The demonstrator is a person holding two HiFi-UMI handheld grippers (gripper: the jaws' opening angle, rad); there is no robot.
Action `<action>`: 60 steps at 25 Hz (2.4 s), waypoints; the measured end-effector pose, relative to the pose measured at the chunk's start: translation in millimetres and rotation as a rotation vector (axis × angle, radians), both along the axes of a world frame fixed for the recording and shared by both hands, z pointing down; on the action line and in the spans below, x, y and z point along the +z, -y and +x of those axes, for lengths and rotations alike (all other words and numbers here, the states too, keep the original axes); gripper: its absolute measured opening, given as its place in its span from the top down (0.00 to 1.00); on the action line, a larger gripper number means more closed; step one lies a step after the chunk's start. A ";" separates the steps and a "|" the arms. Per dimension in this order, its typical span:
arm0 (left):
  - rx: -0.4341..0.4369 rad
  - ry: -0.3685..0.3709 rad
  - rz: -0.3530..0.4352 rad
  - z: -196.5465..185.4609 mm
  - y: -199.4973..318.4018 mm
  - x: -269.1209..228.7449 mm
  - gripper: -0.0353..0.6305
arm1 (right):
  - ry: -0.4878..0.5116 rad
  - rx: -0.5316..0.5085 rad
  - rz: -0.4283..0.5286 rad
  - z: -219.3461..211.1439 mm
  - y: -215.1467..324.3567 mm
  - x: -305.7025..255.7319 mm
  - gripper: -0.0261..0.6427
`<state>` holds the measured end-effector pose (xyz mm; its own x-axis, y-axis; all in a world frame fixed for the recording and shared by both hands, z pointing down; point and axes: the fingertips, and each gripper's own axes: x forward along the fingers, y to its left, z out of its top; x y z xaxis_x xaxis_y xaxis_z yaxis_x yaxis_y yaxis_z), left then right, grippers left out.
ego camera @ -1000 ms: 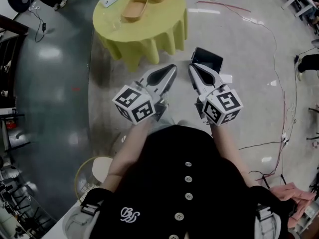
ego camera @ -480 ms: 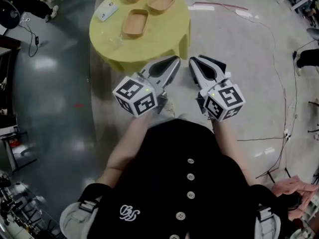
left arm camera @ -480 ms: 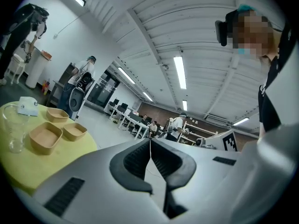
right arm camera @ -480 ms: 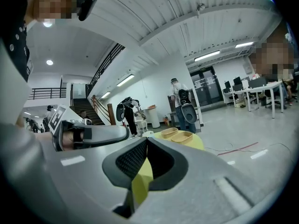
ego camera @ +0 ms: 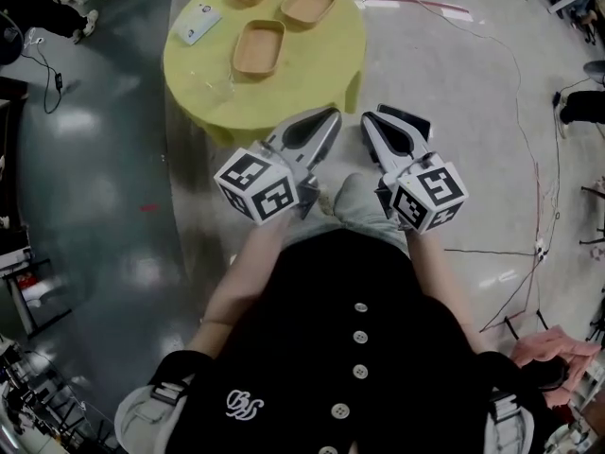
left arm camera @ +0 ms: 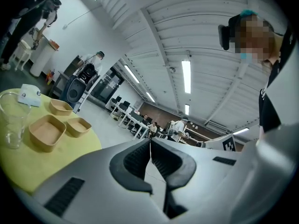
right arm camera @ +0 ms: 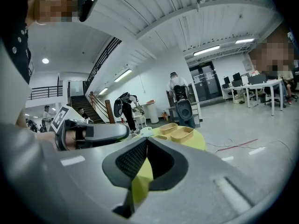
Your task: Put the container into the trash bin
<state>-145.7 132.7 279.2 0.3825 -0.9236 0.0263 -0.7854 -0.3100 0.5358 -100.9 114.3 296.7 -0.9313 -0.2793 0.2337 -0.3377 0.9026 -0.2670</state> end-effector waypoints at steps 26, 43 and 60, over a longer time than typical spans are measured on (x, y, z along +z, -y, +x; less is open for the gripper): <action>-0.254 0.058 -0.068 -91.8 97.8 19.1 0.92 | -0.005 -0.236 -0.003 -89.4 115.8 3.7 0.95; -0.460 0.218 -0.253 -156.1 103.4 80.0 0.92 | -0.056 -0.410 -0.102 -146.7 139.5 53.0 0.95; -0.523 0.362 -0.472 -179.6 97.7 141.6 0.92 | -0.143 -0.483 -0.192 -163.4 128.2 105.9 0.95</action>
